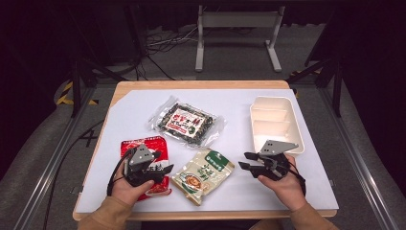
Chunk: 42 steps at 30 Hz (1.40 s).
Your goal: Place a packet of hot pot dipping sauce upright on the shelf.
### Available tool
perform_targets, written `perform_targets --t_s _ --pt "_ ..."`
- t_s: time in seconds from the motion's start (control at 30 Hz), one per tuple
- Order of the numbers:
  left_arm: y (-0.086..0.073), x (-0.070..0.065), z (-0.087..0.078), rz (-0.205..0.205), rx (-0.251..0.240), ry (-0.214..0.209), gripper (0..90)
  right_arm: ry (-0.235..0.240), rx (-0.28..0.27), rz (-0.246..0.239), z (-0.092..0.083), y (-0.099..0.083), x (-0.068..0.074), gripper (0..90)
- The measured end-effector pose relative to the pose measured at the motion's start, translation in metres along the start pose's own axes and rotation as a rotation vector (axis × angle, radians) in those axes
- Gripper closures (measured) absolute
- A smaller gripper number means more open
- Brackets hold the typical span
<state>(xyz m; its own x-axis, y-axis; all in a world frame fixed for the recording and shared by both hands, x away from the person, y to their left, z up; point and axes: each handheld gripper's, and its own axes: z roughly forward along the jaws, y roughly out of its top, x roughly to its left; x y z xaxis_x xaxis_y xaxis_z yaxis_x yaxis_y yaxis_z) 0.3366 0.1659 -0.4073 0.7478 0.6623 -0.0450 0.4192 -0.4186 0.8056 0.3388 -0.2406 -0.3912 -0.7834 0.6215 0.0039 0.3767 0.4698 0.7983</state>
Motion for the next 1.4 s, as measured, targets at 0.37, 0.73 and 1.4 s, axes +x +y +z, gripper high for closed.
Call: perform_targets --t_s 0.37,0.73,1.4 --pt "0.002 -0.002 0.000 0.001 0.001 0.000 33.0 0.060 0.039 0.049 0.008 0.024 0.002 34.5" --pt "0.000 0.000 0.000 0.004 -0.005 0.007 32.9 0.097 0.062 0.029 0.029 0.043 0.009 26.3" --pt "-0.001 0.000 0.001 -0.003 -0.004 0.004 32.2 0.083 0.189 0.023 0.075 0.032 0.017 18.1"
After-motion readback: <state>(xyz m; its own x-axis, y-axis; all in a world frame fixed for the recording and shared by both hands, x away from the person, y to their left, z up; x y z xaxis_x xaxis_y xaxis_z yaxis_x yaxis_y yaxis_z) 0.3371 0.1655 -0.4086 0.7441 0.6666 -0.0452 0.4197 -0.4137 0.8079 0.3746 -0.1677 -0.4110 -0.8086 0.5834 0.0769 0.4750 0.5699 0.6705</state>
